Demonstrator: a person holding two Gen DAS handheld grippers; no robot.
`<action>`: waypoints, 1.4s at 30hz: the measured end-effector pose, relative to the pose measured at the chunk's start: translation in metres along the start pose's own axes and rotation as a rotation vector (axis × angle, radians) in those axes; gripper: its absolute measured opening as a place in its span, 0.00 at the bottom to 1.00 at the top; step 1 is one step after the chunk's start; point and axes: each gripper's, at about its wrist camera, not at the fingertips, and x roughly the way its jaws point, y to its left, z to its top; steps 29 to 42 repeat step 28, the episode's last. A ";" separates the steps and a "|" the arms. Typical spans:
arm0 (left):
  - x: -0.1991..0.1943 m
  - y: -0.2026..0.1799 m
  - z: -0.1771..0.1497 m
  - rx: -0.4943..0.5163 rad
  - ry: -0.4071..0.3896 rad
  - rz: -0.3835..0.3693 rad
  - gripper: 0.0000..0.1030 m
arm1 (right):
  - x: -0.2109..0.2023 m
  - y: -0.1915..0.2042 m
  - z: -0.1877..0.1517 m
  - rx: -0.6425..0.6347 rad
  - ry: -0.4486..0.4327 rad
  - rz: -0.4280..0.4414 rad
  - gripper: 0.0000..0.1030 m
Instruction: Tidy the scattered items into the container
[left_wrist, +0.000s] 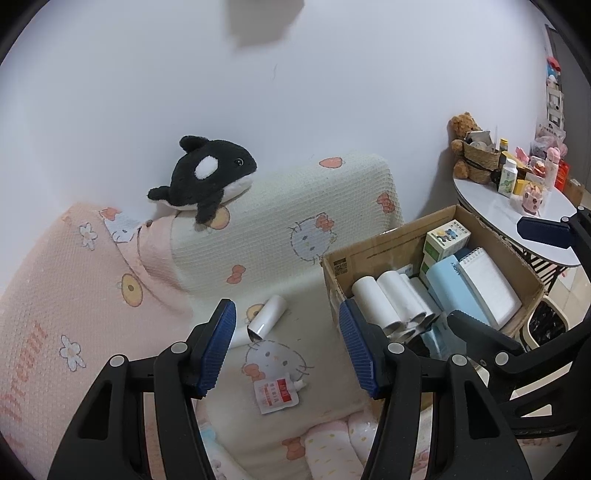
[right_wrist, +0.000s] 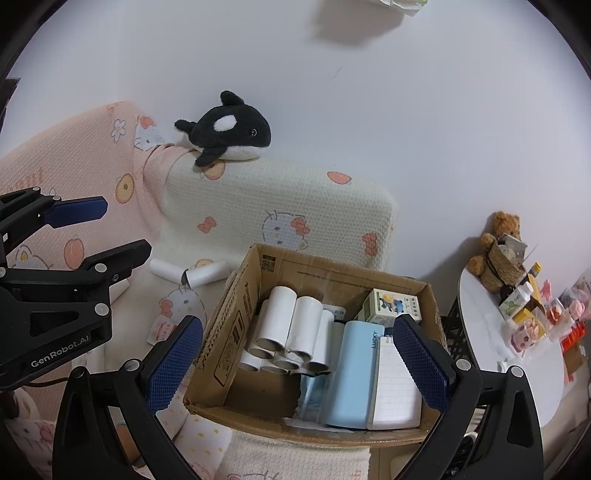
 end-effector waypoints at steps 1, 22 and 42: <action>0.000 0.000 0.000 0.001 -0.001 0.001 0.61 | 0.000 0.000 0.000 0.000 0.001 0.000 0.99; 0.002 0.000 -0.001 0.017 0.009 0.028 0.61 | 0.002 0.001 -0.001 -0.008 0.005 0.004 0.99; 0.000 -0.002 -0.001 0.029 0.004 0.033 0.62 | 0.003 0.001 0.000 -0.011 0.007 0.009 0.99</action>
